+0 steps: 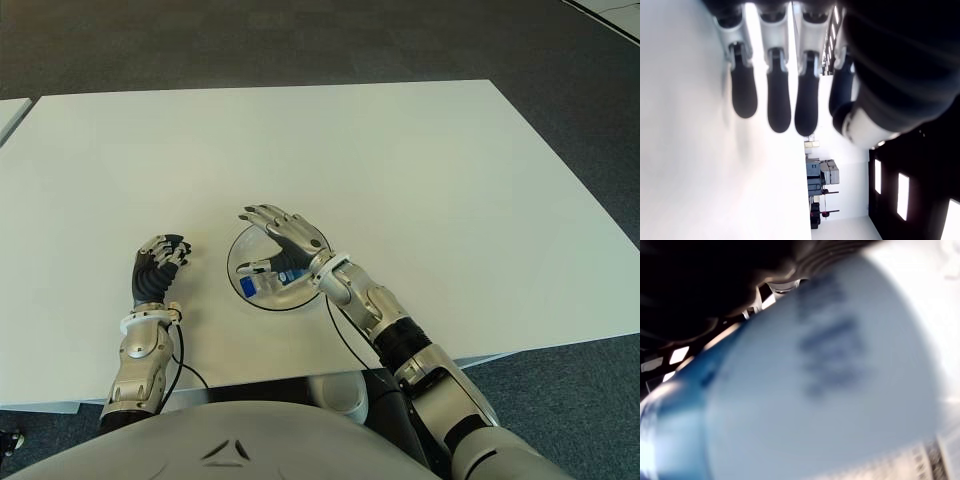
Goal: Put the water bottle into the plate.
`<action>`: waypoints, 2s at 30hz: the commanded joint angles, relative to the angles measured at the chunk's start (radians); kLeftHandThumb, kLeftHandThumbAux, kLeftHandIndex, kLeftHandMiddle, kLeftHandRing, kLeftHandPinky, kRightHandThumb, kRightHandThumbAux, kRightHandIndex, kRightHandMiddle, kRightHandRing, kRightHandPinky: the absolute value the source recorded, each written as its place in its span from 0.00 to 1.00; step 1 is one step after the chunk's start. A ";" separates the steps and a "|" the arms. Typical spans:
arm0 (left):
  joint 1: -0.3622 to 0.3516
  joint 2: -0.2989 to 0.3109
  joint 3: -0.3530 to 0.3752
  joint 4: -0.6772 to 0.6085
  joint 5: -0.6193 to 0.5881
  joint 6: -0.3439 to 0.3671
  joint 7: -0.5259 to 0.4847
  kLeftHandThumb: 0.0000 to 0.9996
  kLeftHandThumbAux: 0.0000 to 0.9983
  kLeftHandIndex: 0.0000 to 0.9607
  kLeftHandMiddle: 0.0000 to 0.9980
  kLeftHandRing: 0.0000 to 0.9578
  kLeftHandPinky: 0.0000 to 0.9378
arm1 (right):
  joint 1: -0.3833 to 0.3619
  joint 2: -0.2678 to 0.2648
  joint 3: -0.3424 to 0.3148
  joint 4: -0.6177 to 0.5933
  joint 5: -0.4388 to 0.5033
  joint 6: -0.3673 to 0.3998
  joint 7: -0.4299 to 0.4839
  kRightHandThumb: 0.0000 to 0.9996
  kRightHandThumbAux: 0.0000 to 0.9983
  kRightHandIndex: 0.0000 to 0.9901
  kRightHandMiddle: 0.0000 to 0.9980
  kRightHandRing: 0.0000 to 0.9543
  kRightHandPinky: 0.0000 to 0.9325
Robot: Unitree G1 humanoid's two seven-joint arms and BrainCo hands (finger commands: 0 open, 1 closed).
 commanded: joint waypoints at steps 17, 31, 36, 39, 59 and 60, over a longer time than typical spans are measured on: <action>0.000 0.009 -0.004 0.039 0.005 0.031 -0.006 0.70 0.72 0.45 0.50 0.51 0.52 | 0.108 -0.005 -0.072 0.046 -0.056 -0.027 -0.380 0.31 0.19 0.00 0.00 0.00 0.00; -0.001 0.010 -0.005 0.045 0.012 0.030 -0.002 0.70 0.72 0.45 0.50 0.51 0.51 | 0.142 0.031 -0.170 0.145 0.073 -0.184 -0.557 0.37 0.18 0.00 0.00 0.00 0.00; -0.004 0.009 -0.002 0.051 0.003 0.021 -0.006 0.70 0.72 0.45 0.50 0.51 0.52 | 0.190 0.022 -0.229 0.159 0.211 -0.234 -0.467 0.38 0.18 0.00 0.00 0.00 0.00; -0.005 0.008 -0.002 0.057 0.003 0.015 -0.005 0.70 0.72 0.45 0.51 0.51 0.52 | 0.206 0.026 -0.255 0.165 0.245 -0.235 -0.442 0.37 0.19 0.00 0.00 0.00 0.00; -0.001 0.009 -0.007 0.066 0.011 0.008 0.001 0.70 0.72 0.45 0.51 0.52 0.52 | 0.219 0.049 -0.349 0.347 0.290 -0.240 -0.414 0.28 0.38 0.00 0.00 0.00 0.00; -0.002 0.008 -0.006 0.067 0.010 0.008 0.000 0.70 0.72 0.45 0.51 0.51 0.52 | 0.229 0.053 -0.357 0.337 0.309 -0.242 -0.398 0.27 0.41 0.00 0.00 0.00 0.00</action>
